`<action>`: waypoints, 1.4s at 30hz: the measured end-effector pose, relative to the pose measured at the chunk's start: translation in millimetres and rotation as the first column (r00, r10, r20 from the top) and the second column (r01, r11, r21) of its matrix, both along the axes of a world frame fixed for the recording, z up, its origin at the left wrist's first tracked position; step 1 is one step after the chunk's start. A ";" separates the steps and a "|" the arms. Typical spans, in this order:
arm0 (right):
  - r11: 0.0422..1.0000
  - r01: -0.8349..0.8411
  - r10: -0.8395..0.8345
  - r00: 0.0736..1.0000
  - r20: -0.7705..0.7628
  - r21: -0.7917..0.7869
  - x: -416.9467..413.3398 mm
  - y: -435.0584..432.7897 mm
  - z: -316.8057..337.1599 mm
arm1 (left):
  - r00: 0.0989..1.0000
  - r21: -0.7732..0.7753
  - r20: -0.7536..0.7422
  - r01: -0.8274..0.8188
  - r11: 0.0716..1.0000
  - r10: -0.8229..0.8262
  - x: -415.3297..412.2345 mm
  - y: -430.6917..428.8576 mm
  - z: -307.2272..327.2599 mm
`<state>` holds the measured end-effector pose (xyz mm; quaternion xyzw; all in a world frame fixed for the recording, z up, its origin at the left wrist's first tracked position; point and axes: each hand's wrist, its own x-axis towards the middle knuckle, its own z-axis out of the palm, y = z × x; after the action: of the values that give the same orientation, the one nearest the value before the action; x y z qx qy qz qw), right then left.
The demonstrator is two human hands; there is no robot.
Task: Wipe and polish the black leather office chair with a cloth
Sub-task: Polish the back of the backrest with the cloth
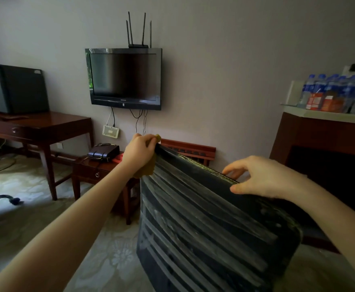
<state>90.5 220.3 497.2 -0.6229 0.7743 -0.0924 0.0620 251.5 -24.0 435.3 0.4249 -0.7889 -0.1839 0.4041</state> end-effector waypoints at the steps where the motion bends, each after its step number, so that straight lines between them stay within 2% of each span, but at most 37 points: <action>1: 0.999 0.006 -0.005 0.999 0.036 -0.032 0.3 -1.1 -3.7 | 1.000 0.014 0.001 -0.004 1.000 0.004 -1.0 -3.5 0.0; 5: 0.985 0.037 -0.017 0.993 0.120 -0.166 7.0 -9.4 -17.2 | 0.999 0.038 -0.037 0.023 0.999 -0.021 -3.2 1.0 -0.9; 10: 0.979 0.050 -0.039 0.997 0.060 -0.199 12.7 -17.8 -22.3 | 0.985 -0.041 -0.058 0.161 0.986 -0.163 -6.8 49.4 -11.0; 13: 0.973 0.056 -0.058 0.998 0.000 -0.226 16.7 -22.3 -19.4 | 0.961 -0.152 -0.060 0.257 0.954 -0.268 -10.7 81.7 -15.0; 18: 0.977 0.030 -0.043 0.997 -0.057 -0.210 19.3 -16.9 -20.9 | 0.957 -0.275 0.004 0.281 0.920 -0.291 -12.3 91.7 -17.6; 23: 0.989 -0.012 0.040 0.982 0.187 -0.147 8.8 1.3 -21.3 | 0.985 -0.180 -0.004 0.171 0.969 -0.174 -9.3 52.4 -10.8; 26: 0.992 -0.112 0.122 0.955 0.269 -0.054 4.6 9.9 -27.3 | 0.996 -0.093 -0.015 0.087 0.992 -0.089 -8.8 21.4 -5.1; 29: 0.984 -0.170 0.176 0.940 0.292 -0.046 -1.3 7.6 -35.6 | 0.996 -0.032 -0.082 0.040 0.999 -0.042 -11.0 -2.5 -6.2; 33: 0.967 -0.254 0.226 0.856 0.466 -0.002 -12.1 -0.9 -44.0 | 0.988 0.053 -0.144 0.069 0.996 -0.060 -12.9 -26.5 -6.6; 37: 0.952 -0.304 0.244 0.829 0.502 0.040 -9.2 -8.8 -53.8 | 0.978 0.121 -0.166 0.144 0.982 -0.123 -9.0 -36.4 -5.8; 42: 0.956 -0.293 0.269 0.825 0.497 -0.031 -0.3 -23.4 -58.1 | 0.958 0.070 -0.204 0.220 0.973 -0.202 -0.3 -9.9 -11.0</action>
<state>90.2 196.9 439.1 -0.6837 0.6339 -0.2210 0.2862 251.1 -33.9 424.3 0.3363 -0.7768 -0.3030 0.4379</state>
